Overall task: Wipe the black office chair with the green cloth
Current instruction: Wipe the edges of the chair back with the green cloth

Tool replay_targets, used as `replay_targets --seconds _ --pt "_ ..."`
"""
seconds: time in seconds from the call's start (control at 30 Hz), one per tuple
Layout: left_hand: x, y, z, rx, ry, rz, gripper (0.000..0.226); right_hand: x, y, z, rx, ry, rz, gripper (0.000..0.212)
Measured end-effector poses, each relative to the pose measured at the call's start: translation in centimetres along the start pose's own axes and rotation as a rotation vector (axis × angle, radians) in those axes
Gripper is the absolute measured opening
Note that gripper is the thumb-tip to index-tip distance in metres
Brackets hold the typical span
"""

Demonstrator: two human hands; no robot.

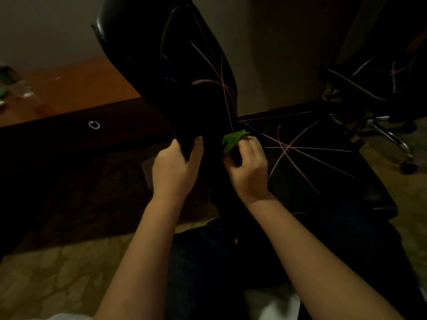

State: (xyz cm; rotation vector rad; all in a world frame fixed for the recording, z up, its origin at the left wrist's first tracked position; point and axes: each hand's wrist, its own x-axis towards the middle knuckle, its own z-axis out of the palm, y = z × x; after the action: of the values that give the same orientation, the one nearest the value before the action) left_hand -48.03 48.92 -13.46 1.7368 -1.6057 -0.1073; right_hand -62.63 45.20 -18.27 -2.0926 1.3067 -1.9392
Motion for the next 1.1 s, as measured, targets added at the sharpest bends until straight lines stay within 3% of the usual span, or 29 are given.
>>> replay_targets --seconds 0.57,0.93,1.1 --pt "-1.1 0.9 -0.4 0.001 -0.022 -0.052 0.062 -2.1 1.0 -1.1 -0.011 -0.092 0.054 0.008" --pt "-0.9 1.6 -1.5 -0.089 -0.115 -0.098 0.083 -2.8 2.0 -3.1 -0.017 -0.272 0.117 0.014" --pt "0.6 1.7 -3.6 0.105 -0.205 -0.023 0.087 -0.5 0.8 -2.3 0.080 -0.211 0.142 0.014"
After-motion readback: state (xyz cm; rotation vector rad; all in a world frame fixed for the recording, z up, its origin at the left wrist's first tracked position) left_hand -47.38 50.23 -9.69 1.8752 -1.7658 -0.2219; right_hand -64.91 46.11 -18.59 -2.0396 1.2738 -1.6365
